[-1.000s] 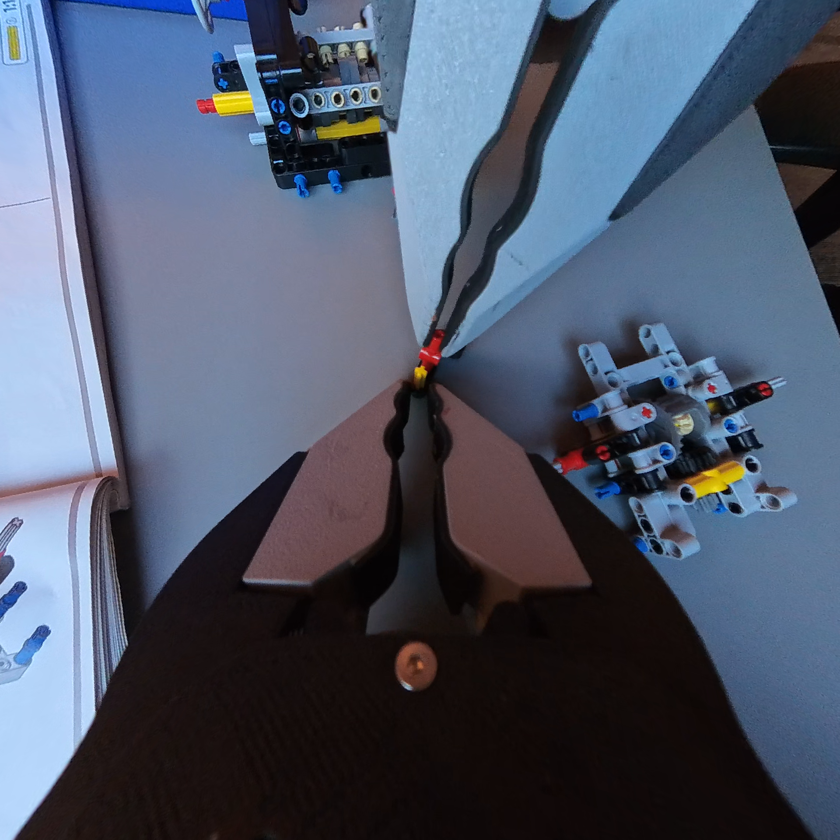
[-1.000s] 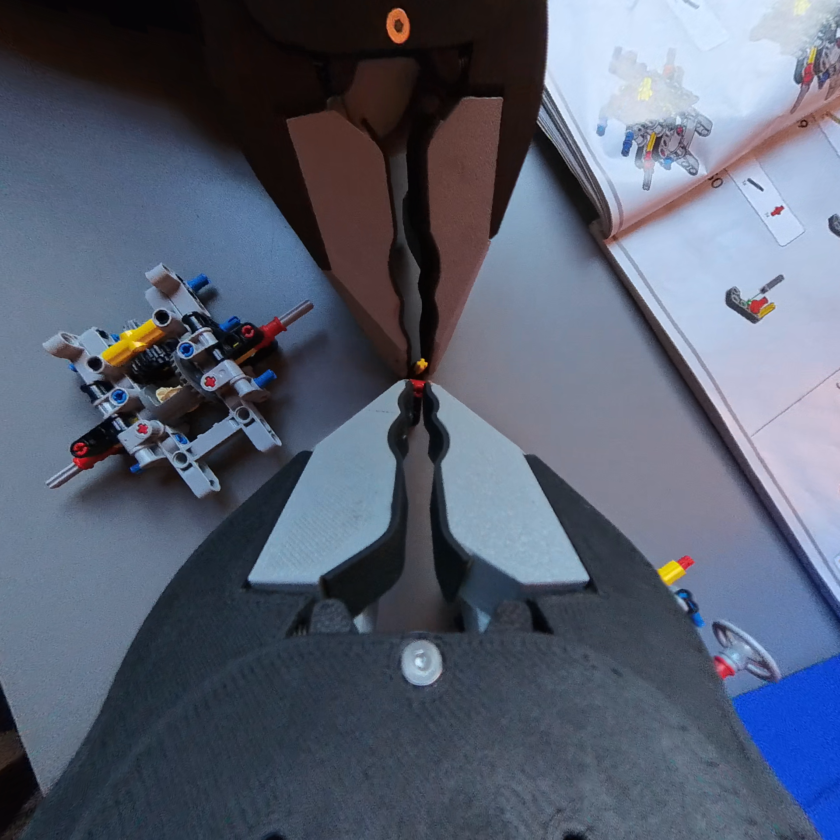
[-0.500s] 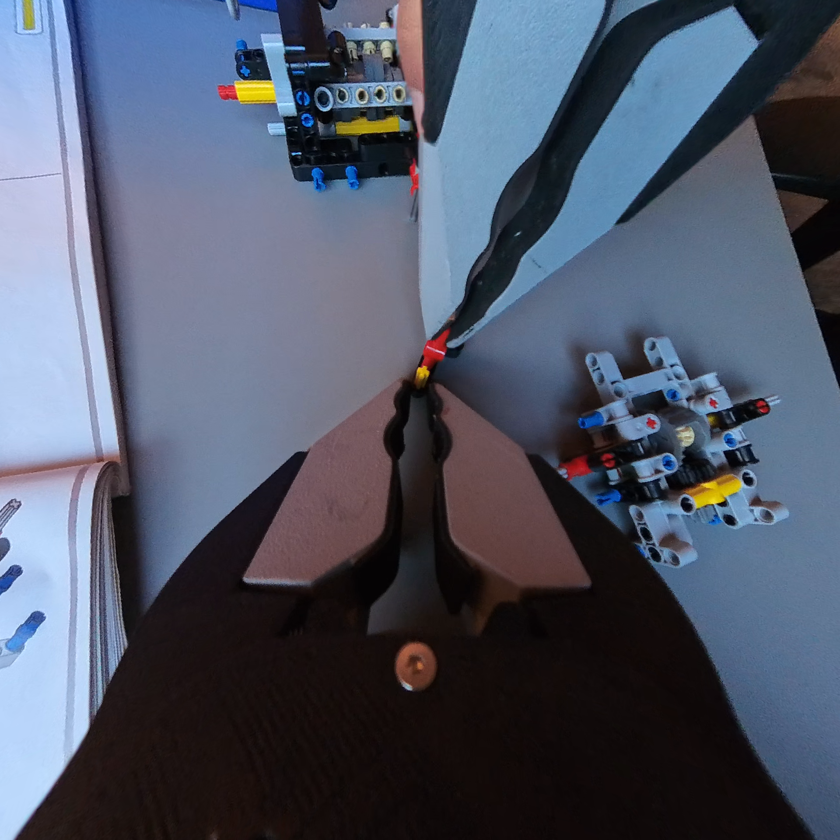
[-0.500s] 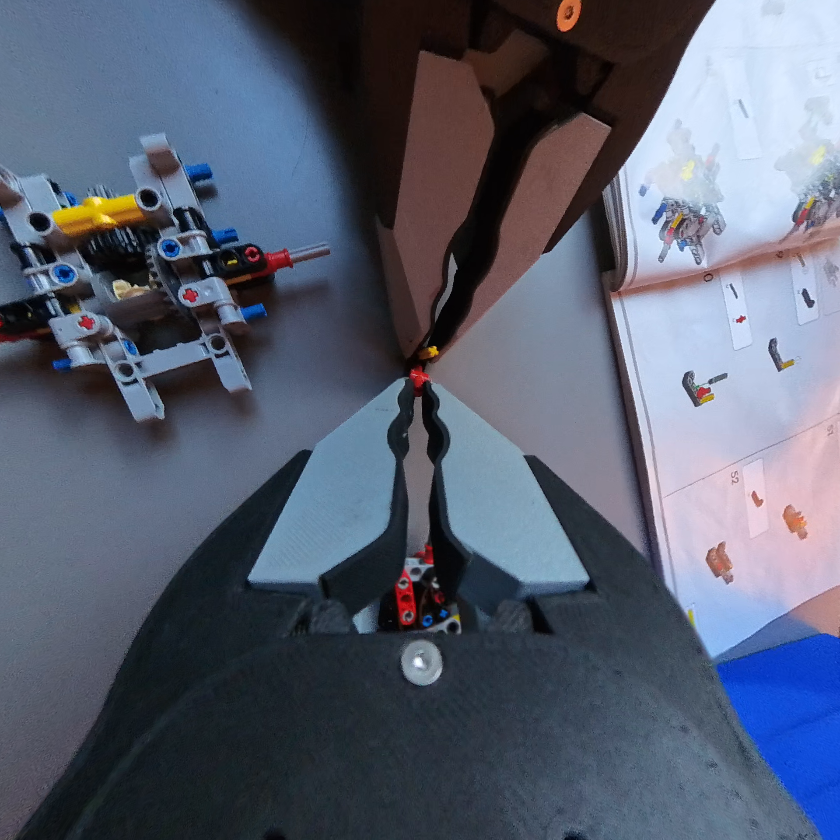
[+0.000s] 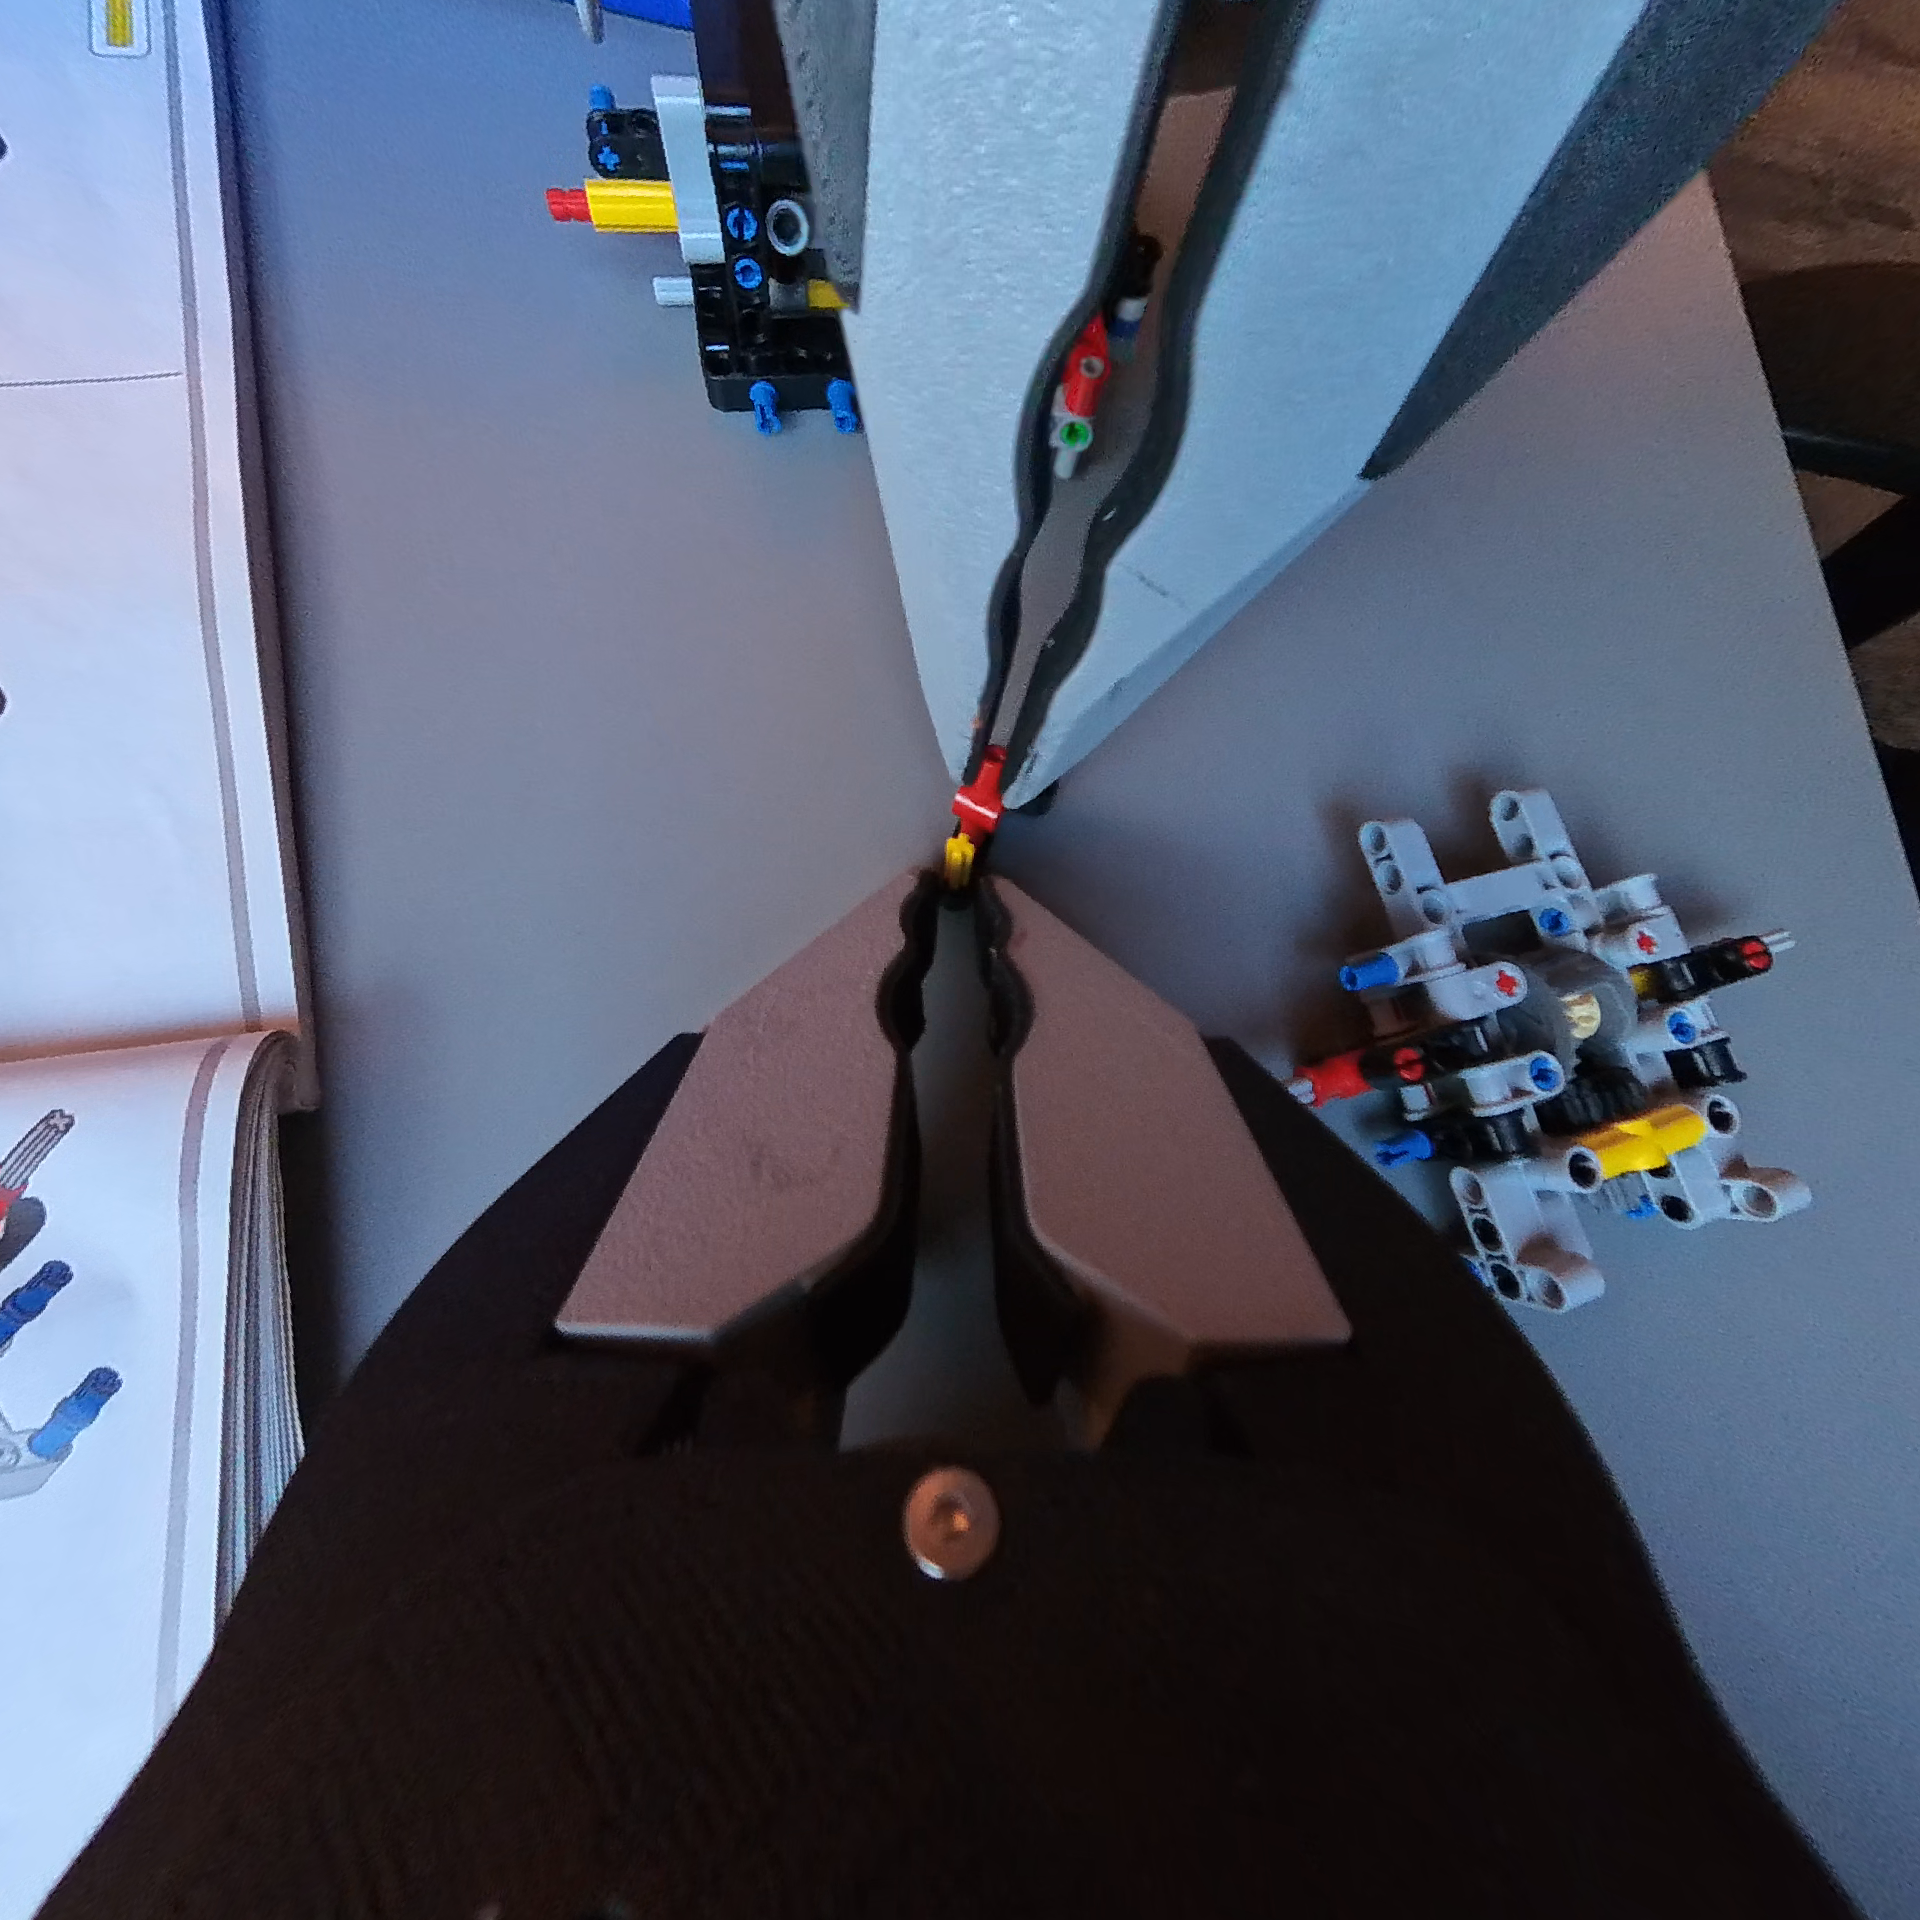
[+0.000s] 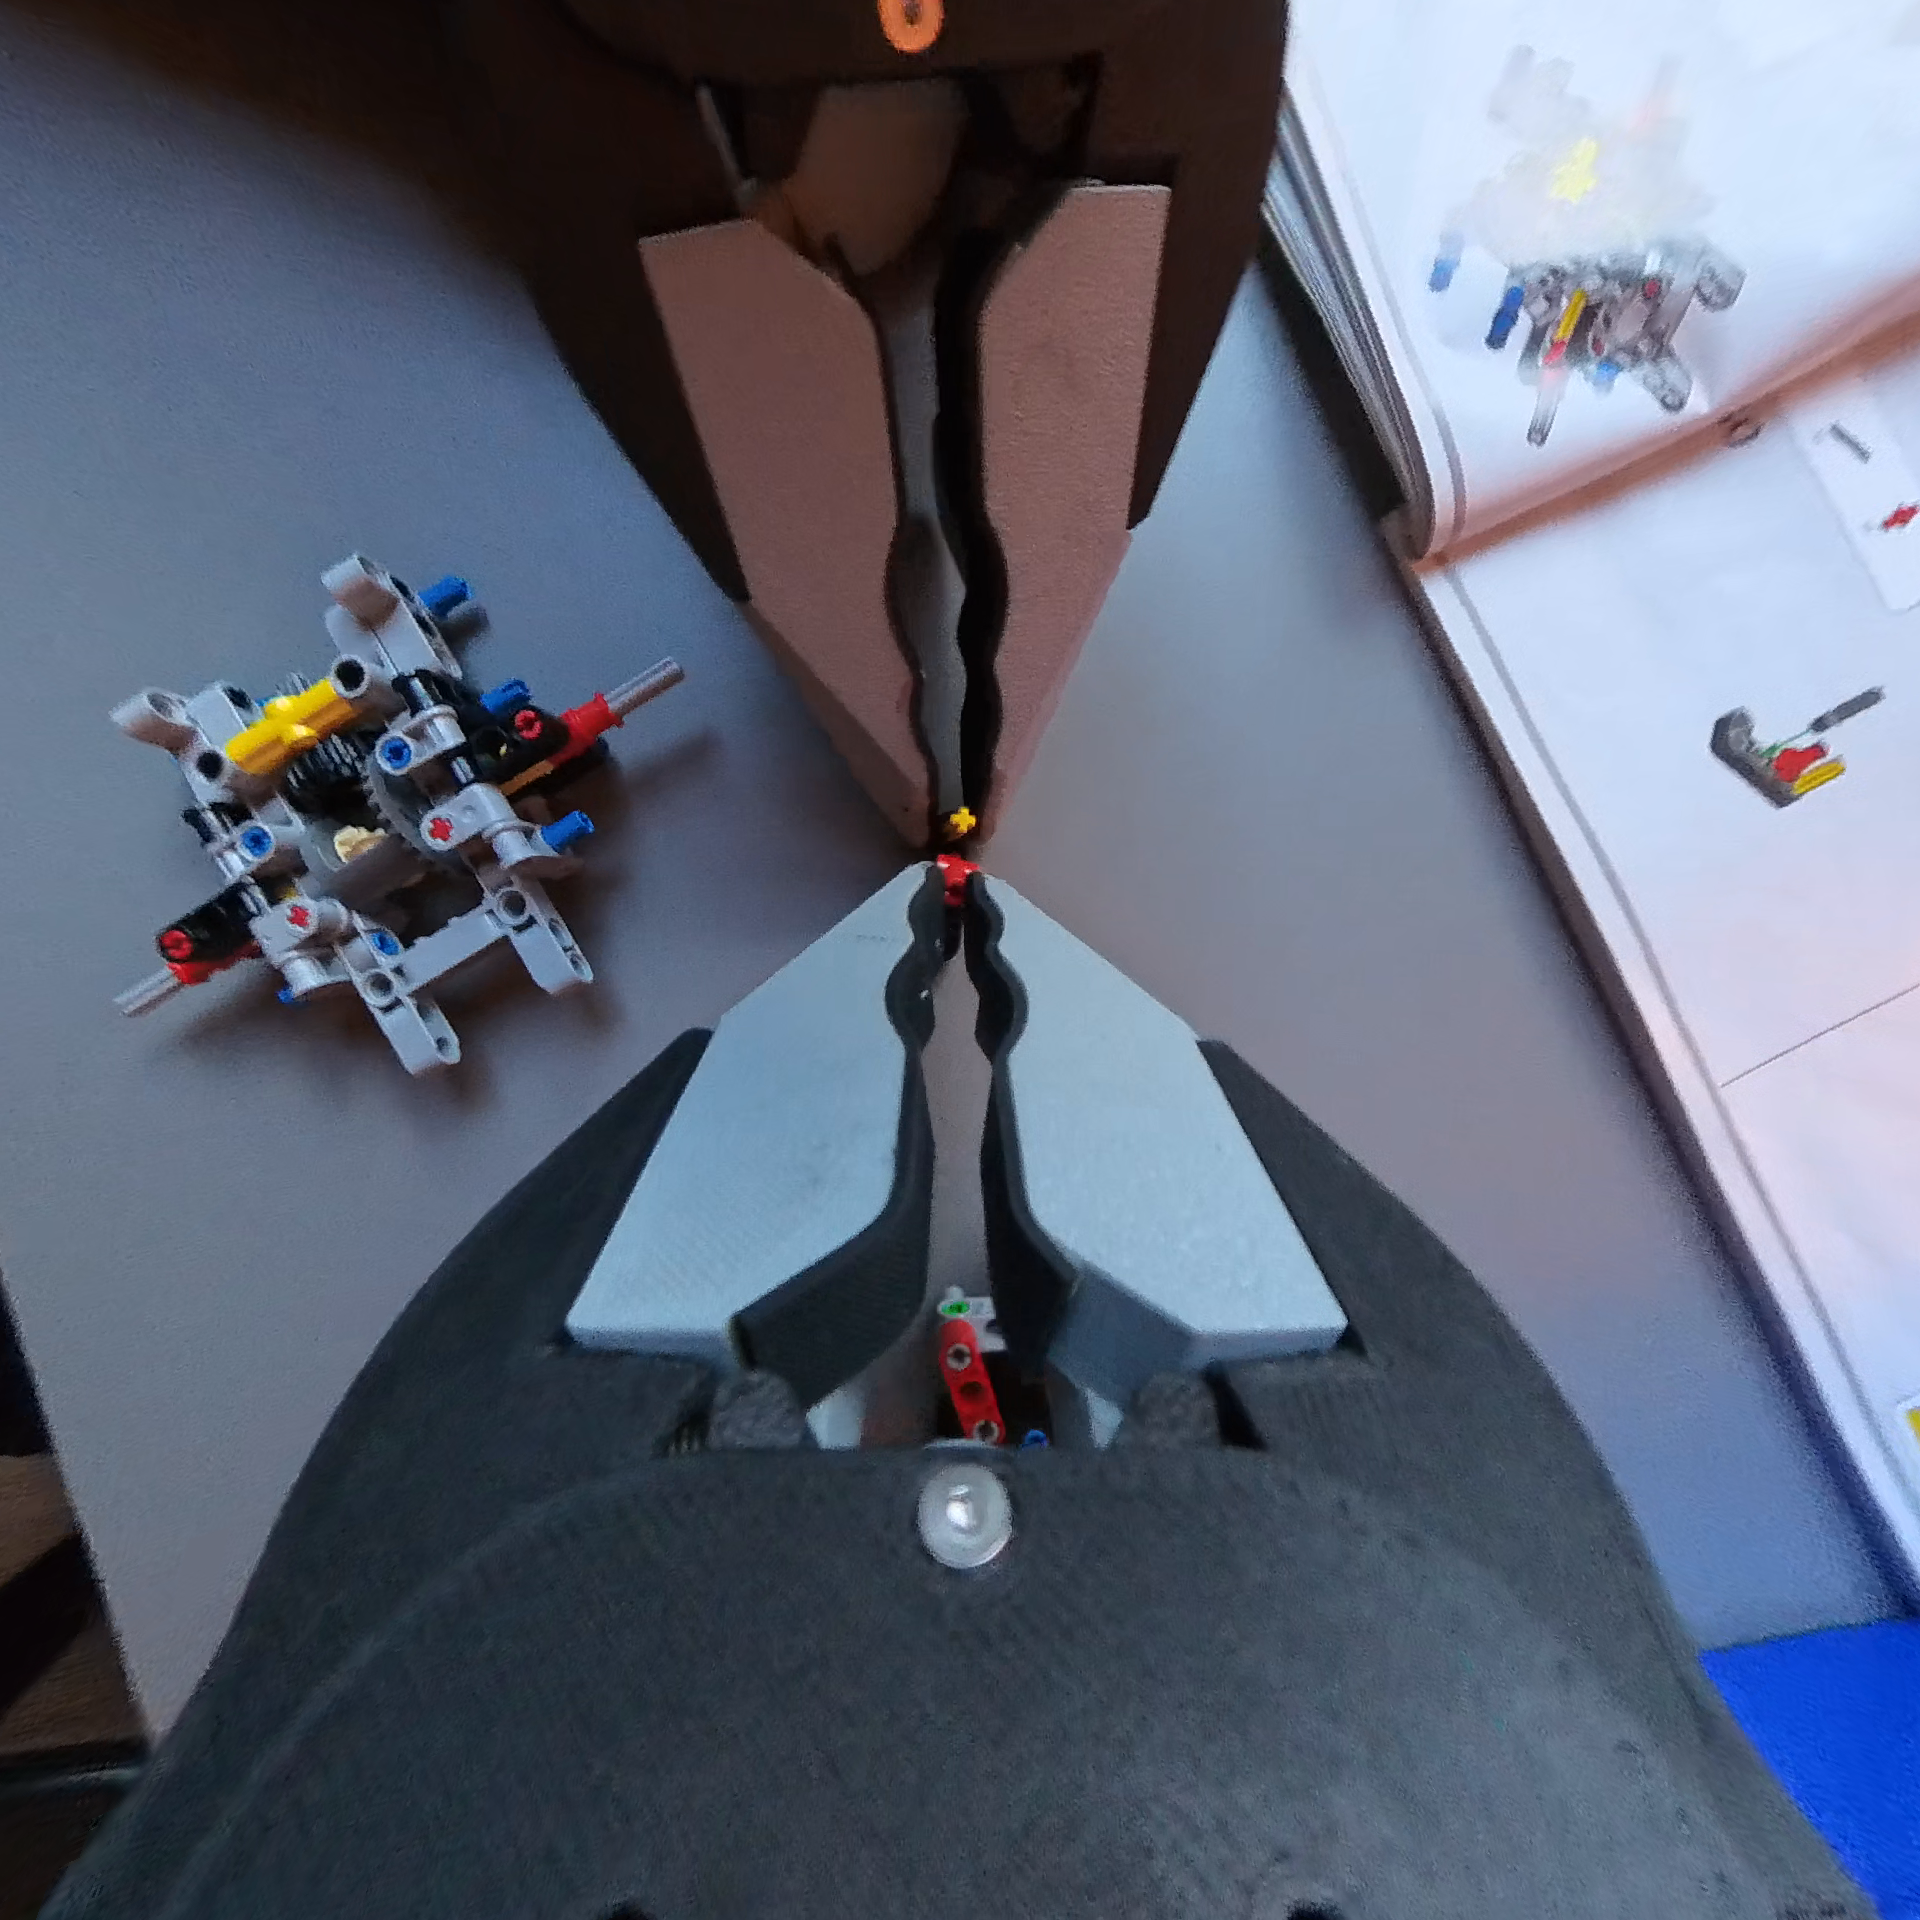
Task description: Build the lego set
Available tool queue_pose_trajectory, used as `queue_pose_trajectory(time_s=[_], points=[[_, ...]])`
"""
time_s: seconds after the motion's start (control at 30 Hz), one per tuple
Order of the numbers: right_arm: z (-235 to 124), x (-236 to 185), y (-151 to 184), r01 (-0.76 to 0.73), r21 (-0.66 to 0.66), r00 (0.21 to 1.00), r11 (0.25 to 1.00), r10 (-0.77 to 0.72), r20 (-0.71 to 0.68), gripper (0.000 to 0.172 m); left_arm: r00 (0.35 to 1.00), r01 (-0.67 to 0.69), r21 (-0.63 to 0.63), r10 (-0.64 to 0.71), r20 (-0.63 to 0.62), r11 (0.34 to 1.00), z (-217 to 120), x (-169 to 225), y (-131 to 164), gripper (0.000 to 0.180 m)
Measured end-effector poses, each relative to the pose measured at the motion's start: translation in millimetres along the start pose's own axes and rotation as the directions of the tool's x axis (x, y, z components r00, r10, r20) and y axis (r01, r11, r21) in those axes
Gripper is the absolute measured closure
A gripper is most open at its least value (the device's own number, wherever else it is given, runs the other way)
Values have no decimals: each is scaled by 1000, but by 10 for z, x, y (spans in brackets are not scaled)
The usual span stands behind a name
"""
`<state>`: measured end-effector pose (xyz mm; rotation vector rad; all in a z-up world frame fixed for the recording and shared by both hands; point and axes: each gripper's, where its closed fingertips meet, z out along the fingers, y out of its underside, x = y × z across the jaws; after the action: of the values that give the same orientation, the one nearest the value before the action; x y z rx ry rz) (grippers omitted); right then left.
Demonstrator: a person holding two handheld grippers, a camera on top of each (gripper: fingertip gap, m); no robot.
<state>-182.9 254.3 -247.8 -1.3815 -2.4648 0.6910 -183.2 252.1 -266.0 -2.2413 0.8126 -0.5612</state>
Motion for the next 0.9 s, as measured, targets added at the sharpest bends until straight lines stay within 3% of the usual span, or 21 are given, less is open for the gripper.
queue_pose_trajectory(time_s=[0.13,0.33,0.63,0.9], points=[[-7,0,28,-115,-26,993,993,116,38,171,1000,-5,0,5,2,1000,5,1,-2,175],[2,-14,-7,163,-159,982,974,-175,-66,171,1000,-4,-1,4,4,1000,6,0,0,175],[14,-3,-30,192,-141,977,971,-202,-65,171,1000,-4,-1,4,15,1000,3,-13,1,175],[-19,15,0,494,-274,834,825,-539,-117,171,1000,6,2,-6,6,1000,5,-14,-3,175]])
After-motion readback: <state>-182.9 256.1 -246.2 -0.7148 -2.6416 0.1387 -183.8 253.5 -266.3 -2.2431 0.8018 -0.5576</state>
